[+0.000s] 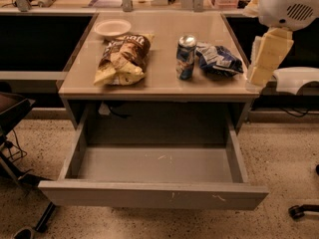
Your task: Place redbull can into top drawer
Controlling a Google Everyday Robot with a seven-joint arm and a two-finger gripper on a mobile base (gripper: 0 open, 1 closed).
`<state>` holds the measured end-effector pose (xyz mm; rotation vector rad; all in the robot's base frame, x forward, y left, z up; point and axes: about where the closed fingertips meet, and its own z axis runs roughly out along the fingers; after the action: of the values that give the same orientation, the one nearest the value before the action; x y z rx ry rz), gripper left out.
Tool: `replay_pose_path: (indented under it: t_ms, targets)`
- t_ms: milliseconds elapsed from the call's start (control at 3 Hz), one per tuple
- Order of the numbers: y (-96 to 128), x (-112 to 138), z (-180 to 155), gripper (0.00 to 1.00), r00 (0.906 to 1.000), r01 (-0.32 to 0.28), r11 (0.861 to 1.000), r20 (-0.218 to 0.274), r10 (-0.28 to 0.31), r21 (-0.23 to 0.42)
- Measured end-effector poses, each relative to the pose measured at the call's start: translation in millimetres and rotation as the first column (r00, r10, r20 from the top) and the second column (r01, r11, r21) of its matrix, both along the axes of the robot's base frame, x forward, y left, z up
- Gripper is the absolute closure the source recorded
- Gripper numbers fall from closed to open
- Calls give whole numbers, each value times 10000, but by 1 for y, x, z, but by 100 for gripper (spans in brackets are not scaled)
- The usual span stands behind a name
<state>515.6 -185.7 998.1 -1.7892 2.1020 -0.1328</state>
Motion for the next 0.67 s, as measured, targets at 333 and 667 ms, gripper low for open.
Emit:
replay_pose_path:
  t_ms: [333, 667]
  targets:
    - [26, 42, -22, 0, 9885, -1249, 9898, -772, 1300, 681]
    - [64, 102, -47, 0, 9654, -2269, 9637, -980, 2416, 1409]
